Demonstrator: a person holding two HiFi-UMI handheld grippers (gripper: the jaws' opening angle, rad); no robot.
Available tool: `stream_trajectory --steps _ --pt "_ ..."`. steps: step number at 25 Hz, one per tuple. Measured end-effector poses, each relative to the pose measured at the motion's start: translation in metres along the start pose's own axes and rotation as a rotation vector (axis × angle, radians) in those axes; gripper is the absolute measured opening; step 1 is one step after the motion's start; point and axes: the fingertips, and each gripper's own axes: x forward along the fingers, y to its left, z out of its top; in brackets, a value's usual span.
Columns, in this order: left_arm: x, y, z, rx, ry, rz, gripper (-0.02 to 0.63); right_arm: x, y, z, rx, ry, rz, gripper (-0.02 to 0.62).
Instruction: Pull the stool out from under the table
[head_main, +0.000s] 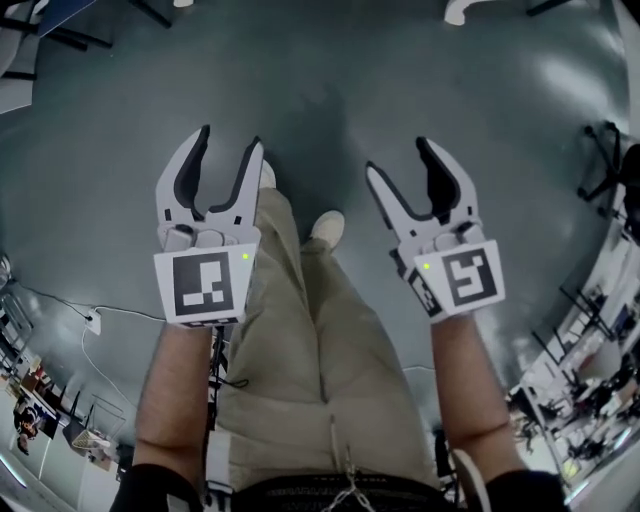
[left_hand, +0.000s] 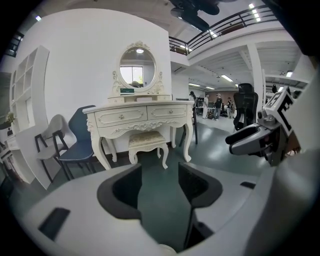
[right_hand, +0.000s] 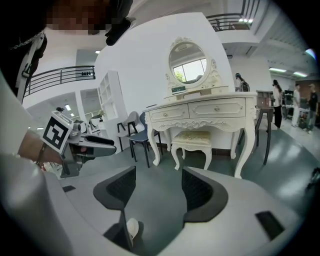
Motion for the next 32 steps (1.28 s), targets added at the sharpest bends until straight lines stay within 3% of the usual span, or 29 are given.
stream_trajectory --steps 3,11,15,22,32 --pt "0.011 0.003 0.000 0.005 0.008 -0.023 0.216 0.004 0.000 0.007 0.008 -0.005 -0.014 0.264" --pt "0.029 0.019 0.045 0.037 -0.058 -0.063 0.216 0.025 0.002 0.039 0.015 -0.033 -0.033 0.264" --pt "0.035 0.024 0.045 0.087 -0.033 -0.102 0.216 0.041 0.003 0.051 0.042 -0.041 -0.048 0.264" --pt "0.058 0.065 0.052 0.066 -0.019 -0.094 0.216 0.079 0.008 0.069 0.028 -0.040 -0.046 0.264" --pt "0.082 0.106 0.085 0.120 -0.050 -0.111 0.216 0.111 -0.002 0.117 0.037 -0.083 -0.088 0.264"
